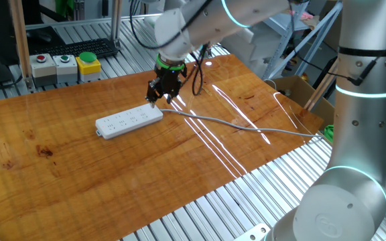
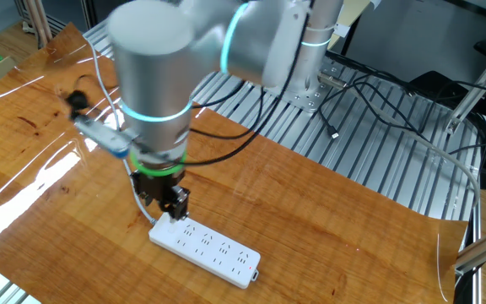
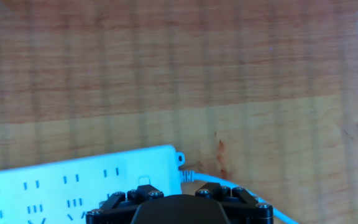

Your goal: Turn off the power strip by pressing the button

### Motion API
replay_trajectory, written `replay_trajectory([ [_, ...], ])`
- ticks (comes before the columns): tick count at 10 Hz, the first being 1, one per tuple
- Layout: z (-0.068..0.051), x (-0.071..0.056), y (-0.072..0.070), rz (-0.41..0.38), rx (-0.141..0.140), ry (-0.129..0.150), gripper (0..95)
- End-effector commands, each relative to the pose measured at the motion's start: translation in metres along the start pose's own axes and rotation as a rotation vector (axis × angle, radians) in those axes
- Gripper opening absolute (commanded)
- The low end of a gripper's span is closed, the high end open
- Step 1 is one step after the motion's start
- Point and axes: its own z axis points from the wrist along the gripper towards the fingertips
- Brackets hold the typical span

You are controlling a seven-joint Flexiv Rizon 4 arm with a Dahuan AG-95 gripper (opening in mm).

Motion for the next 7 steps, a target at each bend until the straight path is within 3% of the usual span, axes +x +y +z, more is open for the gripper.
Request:
replay_trajectory([
  [1, 0.006, -0.007, -0.002, -0.015, -0.003, 0.01, 57.0],
  [4, 0.016, -0.013, -0.002, -0.011, -0.015, 0.013, 57.0],
  [7, 0.018, -0.014, -0.001, -0.01, -0.018, 0.026, 57.0],
])
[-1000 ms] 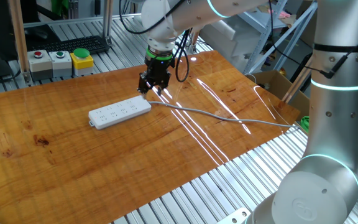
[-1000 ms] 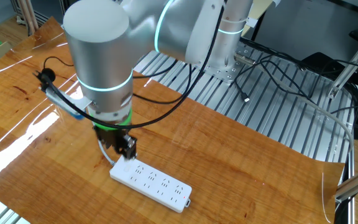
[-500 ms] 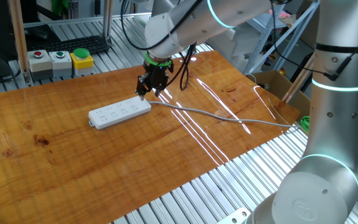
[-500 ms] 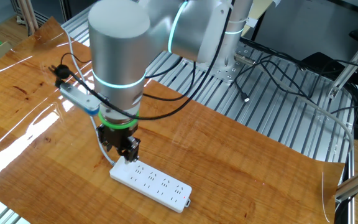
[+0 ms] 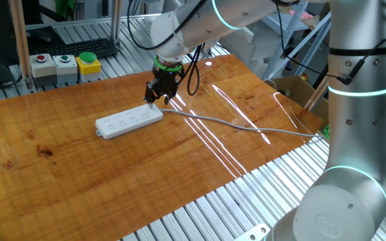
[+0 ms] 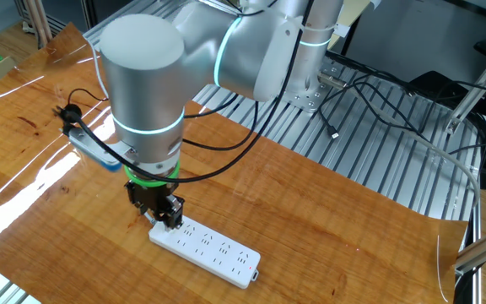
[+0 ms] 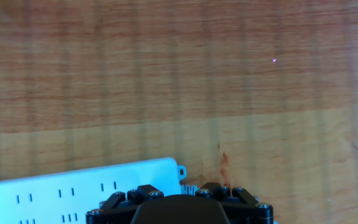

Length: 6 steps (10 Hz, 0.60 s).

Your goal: Turn off the power strip by pressing the button

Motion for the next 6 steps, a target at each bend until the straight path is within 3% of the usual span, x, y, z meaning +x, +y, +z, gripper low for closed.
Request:
replay_trajectory([
  [1, -0.0007, 0.0001, 0.0006, -0.005, -0.005, 0.011, 57.0],
  [6, 0.0008, 0.0023, 0.0023, -0.034, -0.009, 0.027, 57.0],
])
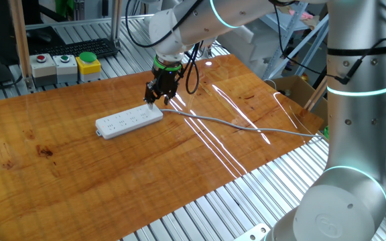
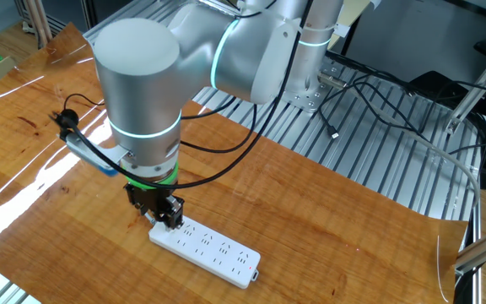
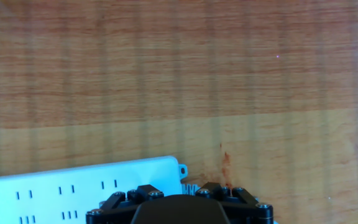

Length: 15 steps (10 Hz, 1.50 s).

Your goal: Turn off the power strip by pressing the button

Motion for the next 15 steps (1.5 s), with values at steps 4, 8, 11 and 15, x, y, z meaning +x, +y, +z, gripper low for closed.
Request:
replay_trajectory([
  [4, 0.003, 0.0036, 0.0015, -0.016, 0.009, 0.005, 57.0],
  [8, 0.0069, 0.0016, -0.0076, -0.022, -0.001, 0.009, 57.0],
  [11, 0.0036, 0.005, -0.0068, -0.012, -0.005, 0.018, 57.0],
  [15, 0.0052, 0.0093, -0.0041, -0.005, -0.008, 0.018, 57.0],
])
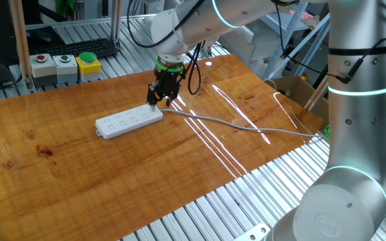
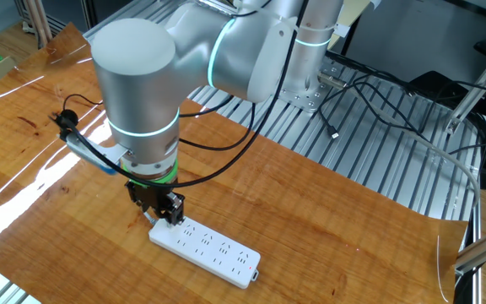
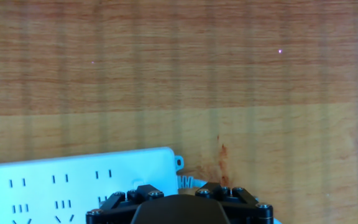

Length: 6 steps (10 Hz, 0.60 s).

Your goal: Turn off the power strip by pressing the button

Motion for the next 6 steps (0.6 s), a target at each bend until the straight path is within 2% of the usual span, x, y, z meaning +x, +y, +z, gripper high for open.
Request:
replay_trajectory([
  [1, 0.0008, 0.0011, 0.0011, 0.002, -0.001, -0.003, 57.0],
  [6, -0.0008, 0.002, 0.0036, 0.009, 0.0, -0.01, 57.0],
])
